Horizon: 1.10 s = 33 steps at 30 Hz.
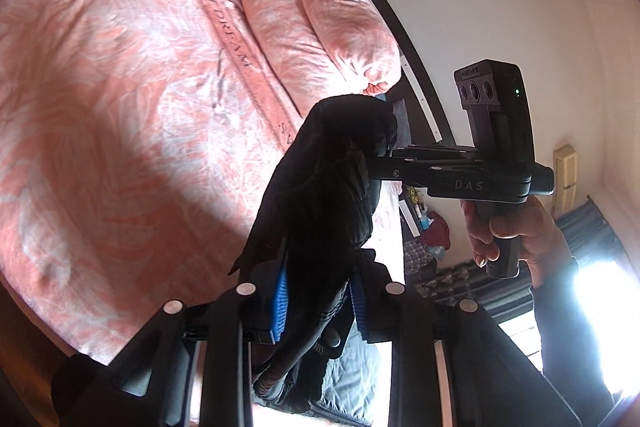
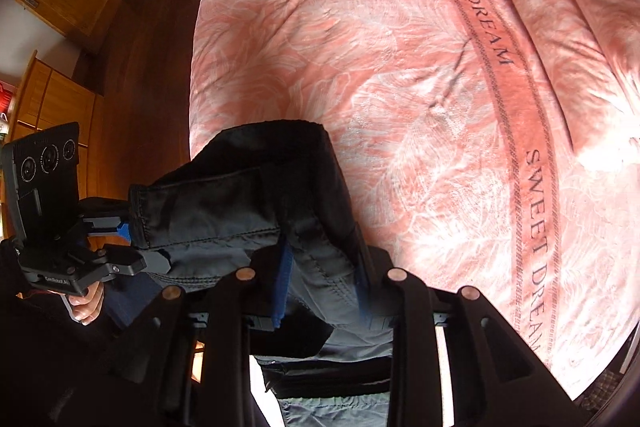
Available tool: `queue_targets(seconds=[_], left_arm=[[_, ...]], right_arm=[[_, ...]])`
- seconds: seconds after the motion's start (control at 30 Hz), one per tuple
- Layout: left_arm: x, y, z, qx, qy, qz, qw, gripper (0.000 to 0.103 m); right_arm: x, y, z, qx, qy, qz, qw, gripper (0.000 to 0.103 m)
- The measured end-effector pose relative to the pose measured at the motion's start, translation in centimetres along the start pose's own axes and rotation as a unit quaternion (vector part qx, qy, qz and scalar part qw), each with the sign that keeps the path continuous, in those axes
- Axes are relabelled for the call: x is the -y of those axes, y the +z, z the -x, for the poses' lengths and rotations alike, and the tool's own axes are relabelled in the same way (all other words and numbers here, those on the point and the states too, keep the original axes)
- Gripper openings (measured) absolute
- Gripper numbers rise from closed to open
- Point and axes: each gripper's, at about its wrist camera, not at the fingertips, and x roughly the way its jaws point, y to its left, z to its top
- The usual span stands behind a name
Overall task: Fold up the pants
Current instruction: 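Lift the pants edge up and fold it over with both tools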
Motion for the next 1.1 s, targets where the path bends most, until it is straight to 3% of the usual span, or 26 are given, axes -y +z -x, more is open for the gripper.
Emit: queue_targets(seconds=[0.5, 1.1], left_arm=[[12.3, -5.4, -0.3, -0.030, -0.025, -0.125, 0.9914, 0.026], [21.0, -13.9, -4.4, -0.100, -0.056, -0.226, 0.9673, 0.026]], right_arm=[[-0.6, -11.5, 9.3, 0.060, -0.072, -0.044, 0.995, 0.027], [0.4, -24.7, 13.0, 0.081, -0.118, -0.113, 0.983, 0.026]])
